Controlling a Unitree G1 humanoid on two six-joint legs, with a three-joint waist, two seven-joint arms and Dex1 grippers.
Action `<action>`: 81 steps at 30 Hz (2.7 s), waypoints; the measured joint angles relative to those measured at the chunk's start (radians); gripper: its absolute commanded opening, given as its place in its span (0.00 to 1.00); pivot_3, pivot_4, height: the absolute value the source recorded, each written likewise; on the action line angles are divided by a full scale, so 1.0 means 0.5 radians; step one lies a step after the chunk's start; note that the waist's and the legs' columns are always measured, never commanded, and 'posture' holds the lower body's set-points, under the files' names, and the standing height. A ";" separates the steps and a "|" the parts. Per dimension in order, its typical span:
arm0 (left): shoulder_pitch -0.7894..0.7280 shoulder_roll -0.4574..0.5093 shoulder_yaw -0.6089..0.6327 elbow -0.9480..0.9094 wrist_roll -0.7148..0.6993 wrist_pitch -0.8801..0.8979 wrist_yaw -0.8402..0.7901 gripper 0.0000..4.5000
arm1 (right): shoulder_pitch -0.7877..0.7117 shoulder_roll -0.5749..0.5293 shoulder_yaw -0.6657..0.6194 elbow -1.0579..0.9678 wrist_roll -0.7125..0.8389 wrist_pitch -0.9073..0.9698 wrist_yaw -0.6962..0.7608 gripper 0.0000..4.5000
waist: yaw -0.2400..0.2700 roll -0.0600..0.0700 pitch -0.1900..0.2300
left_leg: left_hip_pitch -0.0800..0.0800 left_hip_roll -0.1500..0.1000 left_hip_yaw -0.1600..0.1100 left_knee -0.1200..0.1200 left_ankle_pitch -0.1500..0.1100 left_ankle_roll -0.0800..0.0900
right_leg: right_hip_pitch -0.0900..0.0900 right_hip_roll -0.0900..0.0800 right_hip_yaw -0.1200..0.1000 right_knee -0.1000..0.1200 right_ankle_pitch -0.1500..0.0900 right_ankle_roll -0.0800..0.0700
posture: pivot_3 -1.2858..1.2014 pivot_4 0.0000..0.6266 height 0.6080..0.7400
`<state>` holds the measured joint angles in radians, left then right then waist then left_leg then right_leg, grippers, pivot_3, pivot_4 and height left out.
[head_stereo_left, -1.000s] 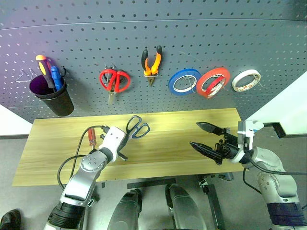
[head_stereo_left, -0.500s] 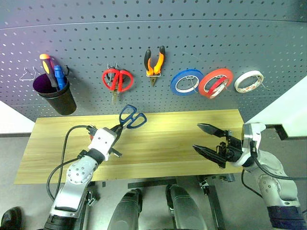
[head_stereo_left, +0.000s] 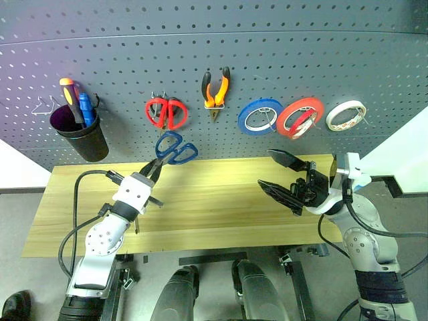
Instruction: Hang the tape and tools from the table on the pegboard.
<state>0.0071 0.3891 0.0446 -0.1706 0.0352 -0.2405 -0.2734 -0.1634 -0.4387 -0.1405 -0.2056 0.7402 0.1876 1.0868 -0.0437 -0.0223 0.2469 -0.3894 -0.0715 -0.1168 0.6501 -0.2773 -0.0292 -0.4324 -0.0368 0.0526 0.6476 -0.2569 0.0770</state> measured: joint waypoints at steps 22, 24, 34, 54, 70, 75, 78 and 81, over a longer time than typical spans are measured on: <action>-0.124 -0.015 0.127 0.601 0.005 -0.596 0.123 0.03 | 0.037 0.091 0.000 0.319 -0.080 -0.238 0.234 1.00 | -0.002 0.009 -0.107 | 0.018 0.000 0.002 0.003 0.000 0.000 | 0.014 0.002 0.002 0.005 0.003 -0.001 | 0.47 0.20 1.00; -0.112 -0.013 0.140 0.645 -0.022 -0.658 0.114 0.03 | 0.037 0.091 -0.003 0.342 -0.087 -0.257 0.238 1.00 | -0.001 0.009 -0.110 | 0.024 0.000 0.003 0.002 0.000 0.000 | 0.020 0.002 0.002 0.004 0.003 -0.001 | 0.47 0.20 1.00; -0.143 0.045 0.195 1.095 -0.162 -1.005 -0.025 0.03 | 0.037 0.092 -0.001 0.385 -0.120 -0.271 0.253 1.00 | 0.000 0.012 -0.127 | 0.031 0.001 0.003 0.002 0.000 0.000 | 0.027 0.003 0.003 0.005 0.003 -0.001 | 0.47 0.19 1.00; -0.351 -0.052 0.126 1.414 -0.053 -1.238 -0.013 0.03 | 0.076 0.077 0.000 0.305 -0.140 -0.256 0.181 1.00 | -0.002 0.014 -0.156 | 0.032 0.001 0.004 0.004 0.000 0.001 | 0.028 0.004 0.004 0.008 0.003 0.000 | 0.47 0.20 1.00; -0.494 -0.079 0.095 1.166 -0.045 -0.944 0.036 0.03 | 0.072 0.079 0.010 0.362 -0.205 -0.324 0.201 1.00 | -0.006 0.014 -0.157 | 0.033 0.001 0.004 0.005 0.000 0.001 | 0.029 0.004 0.005 0.009 0.003 0.000 | 0.46 0.21 1.00; -0.459 -0.081 0.095 0.982 -0.046 -0.817 0.039 0.03 | 0.076 0.080 0.010 0.401 -0.218 -0.360 0.215 1.00 | -0.008 0.014 -0.157 | 0.033 0.001 0.004 0.005 0.000 0.001 | 0.029 0.004 0.005 0.009 0.003 0.000 | 0.46 0.21 1.00; -0.446 -0.094 0.096 0.911 -0.051 -0.706 0.043 0.03 | 0.075 0.080 0.010 0.402 -0.219 -0.366 0.215 1.00 | -0.007 0.014 -0.157 | 0.033 0.001 0.004 0.005 0.000 0.001 | 0.029 0.004 0.005 0.009 0.003 0.000 | 0.46 0.21 1.00; -0.447 -0.098 0.097 0.863 -0.063 -0.590 0.050 0.03 | 0.075 0.080 0.010 0.402 -0.220 -0.368 0.212 1.00 | -0.007 0.014 -0.157 | 0.033 0.001 0.004 0.005 0.000 0.001 | 0.029 0.004 0.005 0.009 0.003 0.000 | 0.46 0.21 1.00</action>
<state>-0.2163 0.3401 0.0933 0.2608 0.0037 -0.5356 -0.2484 -0.1258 -0.3988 -0.1353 -0.0044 0.6299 0.0038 1.1927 -0.0472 -0.0154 0.1686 -0.3728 -0.0710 -0.1149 0.6527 -0.2774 -0.0288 -0.4180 -0.0346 0.0551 0.6519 -0.2552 0.0768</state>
